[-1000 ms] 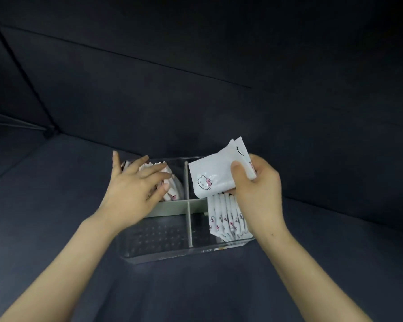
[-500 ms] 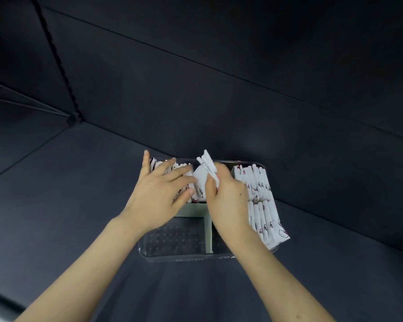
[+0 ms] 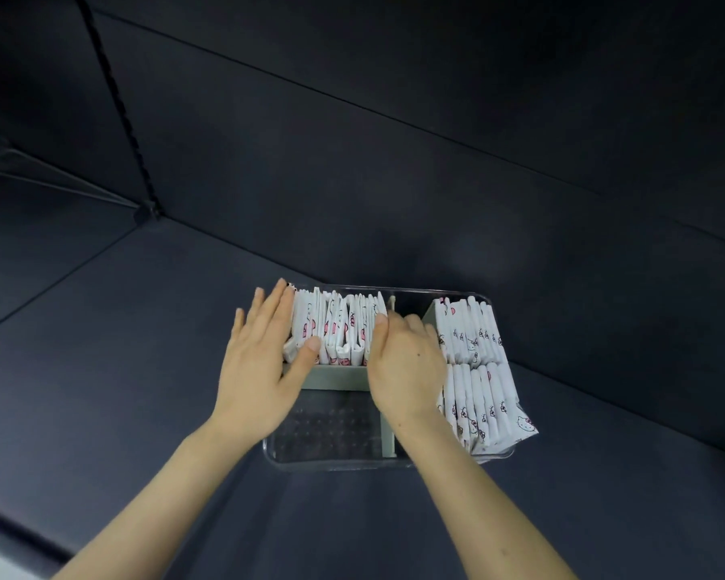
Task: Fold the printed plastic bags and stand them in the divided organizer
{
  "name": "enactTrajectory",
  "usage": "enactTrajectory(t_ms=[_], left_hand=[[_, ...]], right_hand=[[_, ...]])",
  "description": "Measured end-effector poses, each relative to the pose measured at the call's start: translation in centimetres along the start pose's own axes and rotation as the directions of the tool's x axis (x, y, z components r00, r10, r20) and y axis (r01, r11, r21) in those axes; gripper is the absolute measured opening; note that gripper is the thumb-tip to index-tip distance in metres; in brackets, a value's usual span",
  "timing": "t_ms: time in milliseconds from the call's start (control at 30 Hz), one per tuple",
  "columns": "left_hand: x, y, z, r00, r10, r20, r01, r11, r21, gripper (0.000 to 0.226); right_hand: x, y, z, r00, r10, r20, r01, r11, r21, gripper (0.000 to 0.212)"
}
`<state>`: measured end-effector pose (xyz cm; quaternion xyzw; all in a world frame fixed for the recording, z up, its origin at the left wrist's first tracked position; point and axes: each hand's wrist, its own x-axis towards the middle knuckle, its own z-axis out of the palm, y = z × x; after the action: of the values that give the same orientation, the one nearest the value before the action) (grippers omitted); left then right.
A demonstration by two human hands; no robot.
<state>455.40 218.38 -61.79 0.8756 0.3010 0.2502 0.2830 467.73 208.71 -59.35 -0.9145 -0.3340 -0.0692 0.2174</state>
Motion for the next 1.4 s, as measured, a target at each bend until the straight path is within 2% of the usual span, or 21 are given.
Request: enactTrajectory(t_ms=[67, 167, 267, 333, 367, 467, 533, 567, 633, 700, 767, 833, 867, 900, 933, 967, 1000, 1067, 1167, 1300, 1400], left_hand=[[-0.1, 0.5, 0.0, 0.998, -0.057, -0.017, 0.055, 0.996, -0.067, 0.075], [-0.3, 1.2, 0.0, 0.986, -0.161, -0.031, 0.152, 0.969, -0.193, 0.060], [-0.4, 1.3, 0.0, 0.982, -0.188, 0.015, 0.185, 0.945, -0.268, 0.055], [-0.6, 1.0, 0.2, 0.987, -0.156, 0.043, 0.162, 0.951, -0.262, 0.054], [-0.6, 0.8, 0.2, 0.989, -0.141, 0.055, 0.150, 0.960, -0.238, 0.053], [-0.4, 0.4, 0.0, 0.990, -0.116, 0.079, 0.127, 0.978, -0.165, 0.054], [-0.4, 0.5, -0.3, 0.988, -0.132, 0.085, 0.146, 0.972, -0.186, 0.055], [-0.5, 0.7, -0.4, 0.983, -0.164, 0.079, 0.178, 0.957, -0.228, 0.054], [-1.1, 1.2, -0.5, 0.962, -0.268, 0.058, 0.271, 0.901, -0.339, 0.054], [-1.9, 1.8, -0.3, 0.928, -0.368, 0.064, 0.360, 0.836, -0.414, 0.057], [-2.5, 2.4, 0.2, 0.900, -0.427, 0.088, 0.413, 0.773, -0.481, 0.059], [-2.8, 2.8, 0.7, 0.892, -0.438, 0.107, 0.425, 0.738, -0.524, 0.060], [-2.7, 2.9, 0.8, 0.898, -0.430, 0.092, 0.411, 0.745, -0.525, 0.060], [-2.6, 2.9, 1.0, 0.904, -0.420, 0.076, 0.396, 0.758, -0.518, 0.059], [-2.5, 3.1, 1.1, 0.909, -0.411, 0.072, 0.388, 0.766, -0.513, 0.056], [-2.4, 3.3, 1.3, 0.910, -0.406, 0.081, 0.388, 0.767, -0.511, 0.052], [-2.2, 3.6, 1.5, 0.912, -0.400, 0.092, 0.389, 0.768, -0.509, 0.050], [-1.8, 4.5, 1.8, 0.913, -0.388, 0.126, 0.395, 0.766, -0.507, 0.045], [-1.0, 6.0, 2.8, 0.920, -0.335, 0.204, 0.392, 0.773, -0.500, 0.041], [-0.1, 8.0, 4.6, 0.920, -0.255, 0.299, 0.374, 0.799, -0.470, 0.045], [0.5, 9.4, 5.3, 0.891, -0.210, 0.402, 0.375, 0.839, -0.394, 0.052]], right_hand=[[-0.1, 0.0, 0.4, 0.997, 0.008, 0.074, -0.007, 1.000, -0.015, 0.046], [-0.1, 0.1, 0.0, 0.990, 0.014, 0.139, -0.009, 0.999, -0.034, 0.046], [-0.6, 0.3, -0.1, 0.986, -0.004, 0.168, 0.012, 0.999, -0.045, 0.061], [-0.9, 0.2, 0.1, 0.989, -0.015, 0.146, 0.023, 0.999, -0.049, 0.084], [-0.9, 0.0, 0.2, 0.991, -0.013, 0.135, 0.020, 0.998, -0.055, 0.090], [-0.9, -0.4, 0.1, 0.985, -0.008, 0.173, 0.028, 0.994, -0.110, 0.093], [-0.9, -0.3, -0.7, 0.979, -0.010, 0.204, 0.040, 0.988, -0.146, 0.094], [-0.9, 0.0, -1.3, 0.987, -0.021, 0.159, 0.048, 0.984, -0.170, 0.091], [-1.1, 1.3, -3.1, 0.996, -0.067, -0.064, 0.055, 0.983, -0.178, 0.071], [-1.6, 3.9, -5.0, 0.951, -0.092, -0.296, 0.049, 0.988, -0.149, 0.052], [-2.6, 7.1, -7.0, 0.934, -0.054, -0.352, 0.016, 0.994, -0.111, 0.050], [-3.4, 10.3, -8.0, 0.966, 0.081, -0.246, -0.091, 0.995, -0.029, 0.056], [-3.8, 12.1, -7.7, 0.977, 0.191, -0.092, -0.183, 0.979, 0.088, 0.059], [-4.1, 13.2, -7.6, 0.946, 0.301, 0.117, -0.321, 0.917, 0.237, 0.063], [-4.6, 14.0, -7.2, 0.871, 0.368, 0.325, -0.478, 0.788, 0.388, 0.068], [-5.2, 14.9, -6.6, 0.815, 0.374, 0.443, -0.568, 0.667, 0.482, 0.070], [-5.8, 15.7, -6.1, 0.800, 0.361, 0.479, -0.589, 0.623, 0.515, 0.069], [-7.1, 16.5, -5.7, 0.811, 0.358, 0.462, -0.575, 0.629, 0.523, 0.061], [-8.9, 17.5, -6.6, 0.790, 0.429, 0.438, -0.610, 0.618, 0.496, 0.057], [-10.4, 18.4, -8.4, 0.746, 0.509, 0.430, -0.666, 0.560, 0.492, 0.050], [-10.6, 18.5, -10.3, 0.727, 0.538, 0.426, -0.684, 0.522, 0.509, 0.047]])
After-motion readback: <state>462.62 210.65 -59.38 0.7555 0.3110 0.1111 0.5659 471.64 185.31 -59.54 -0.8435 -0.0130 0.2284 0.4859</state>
